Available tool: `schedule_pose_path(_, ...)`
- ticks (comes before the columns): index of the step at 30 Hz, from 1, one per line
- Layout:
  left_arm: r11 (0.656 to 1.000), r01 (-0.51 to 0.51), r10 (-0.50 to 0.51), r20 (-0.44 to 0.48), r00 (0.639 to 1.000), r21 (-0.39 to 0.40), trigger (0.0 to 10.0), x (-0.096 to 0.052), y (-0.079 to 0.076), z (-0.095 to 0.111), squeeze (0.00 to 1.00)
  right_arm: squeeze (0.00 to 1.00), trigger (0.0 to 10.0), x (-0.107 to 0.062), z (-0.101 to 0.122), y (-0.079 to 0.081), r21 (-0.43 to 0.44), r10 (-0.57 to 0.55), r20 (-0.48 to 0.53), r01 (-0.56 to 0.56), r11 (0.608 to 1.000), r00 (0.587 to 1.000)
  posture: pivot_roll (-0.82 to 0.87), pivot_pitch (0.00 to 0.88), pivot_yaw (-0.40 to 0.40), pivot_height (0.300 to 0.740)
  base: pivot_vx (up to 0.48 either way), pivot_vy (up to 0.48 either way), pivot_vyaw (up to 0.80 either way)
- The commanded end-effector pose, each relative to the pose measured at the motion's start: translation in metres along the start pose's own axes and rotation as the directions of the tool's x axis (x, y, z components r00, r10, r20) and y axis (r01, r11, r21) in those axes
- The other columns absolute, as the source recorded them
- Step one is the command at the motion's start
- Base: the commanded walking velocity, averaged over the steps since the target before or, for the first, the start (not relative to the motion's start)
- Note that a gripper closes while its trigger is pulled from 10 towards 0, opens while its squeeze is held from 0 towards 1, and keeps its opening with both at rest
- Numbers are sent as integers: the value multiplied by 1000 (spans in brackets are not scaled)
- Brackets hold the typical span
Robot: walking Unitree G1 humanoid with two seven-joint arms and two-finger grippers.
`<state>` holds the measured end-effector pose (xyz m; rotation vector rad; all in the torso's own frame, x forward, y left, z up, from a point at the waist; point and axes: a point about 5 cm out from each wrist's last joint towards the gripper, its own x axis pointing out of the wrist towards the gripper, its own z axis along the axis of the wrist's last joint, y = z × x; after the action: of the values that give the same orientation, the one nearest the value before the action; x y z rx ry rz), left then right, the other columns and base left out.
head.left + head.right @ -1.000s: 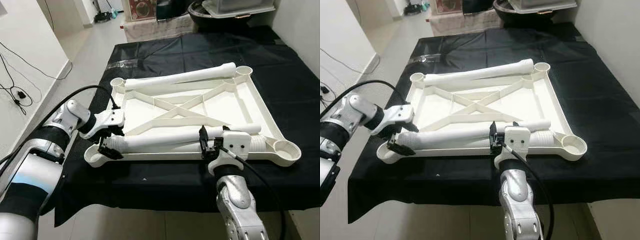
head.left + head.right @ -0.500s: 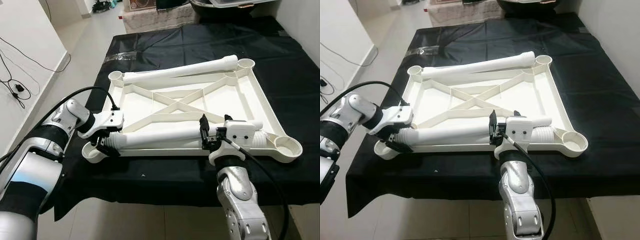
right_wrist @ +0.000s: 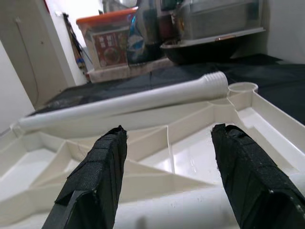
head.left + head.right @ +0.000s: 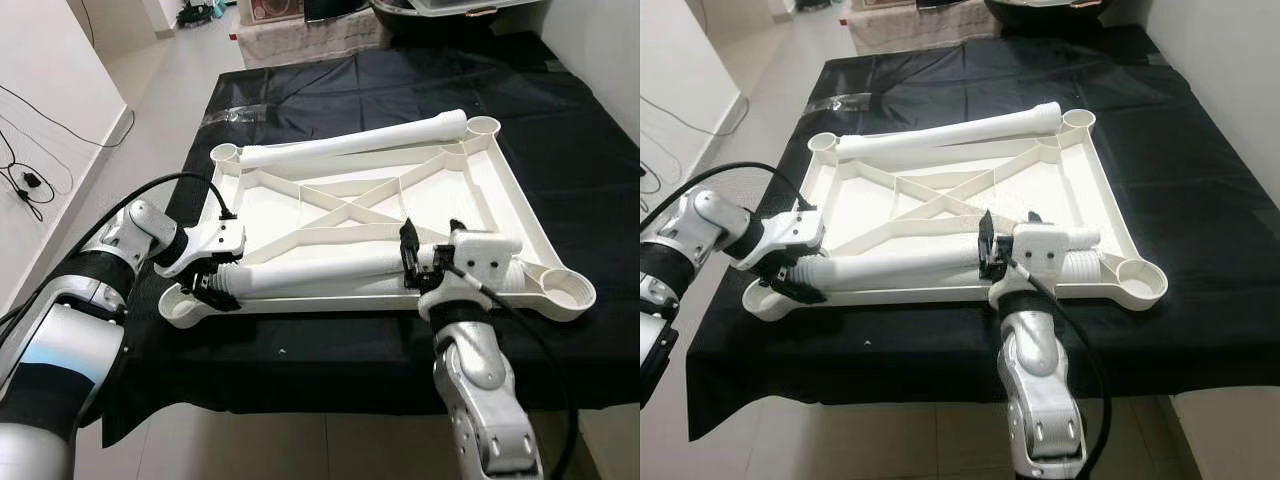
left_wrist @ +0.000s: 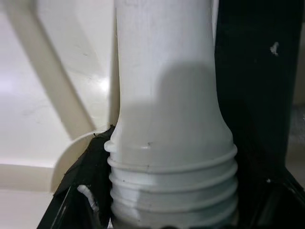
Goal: Building children table
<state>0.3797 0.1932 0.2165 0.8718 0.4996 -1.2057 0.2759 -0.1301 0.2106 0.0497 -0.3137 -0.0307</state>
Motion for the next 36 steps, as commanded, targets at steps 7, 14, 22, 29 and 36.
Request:
schedule_pose_path(7, 991, -124, 129, 95, 987, -53, 10000, -11, 6, -3, 0, 0, 10000, 11, 6, -2, 39, 4, 32, -5, 999, 999, 56, 137, 109, 740, 0, 0, 0)
schedule_pose_path(14, 947, -320, 322, 151, 934, -41, 10000, -14, 12, -3, 0, 0, 10000, 15, 4, 1, 93, 21, 9, -22, 995, 1000, 49, 109, 98, 740, 0, 0, 0)
schedule_pose_path(22, 762, -646, 625, 309, 717, -44, 10000, -12, 19, 12, 0, 1000, 10000, 17, -2, 21, 182, 211, -1, -207, 961, 977, 31, 72, 68, 740, 0, 0, 0)
schedule_pose_path(29, 649, -741, 717, 461, 522, -172, 10000, -6, 9, 30, 0, 0, 10000, 25, 0, 28, 387, 266, 4, -247, 888, 964, 32, 57, 49, 740, 0, 0, 0)
schedule_pose_path(36, 636, -741, 727, 488, 483, -215, 10000, 19, -23, 29, 0, 0, 10000, 29, 12, 32, 600, 342, 66, -311, 737, 937, 34, 39, 31, 740, 0, 0, 0)
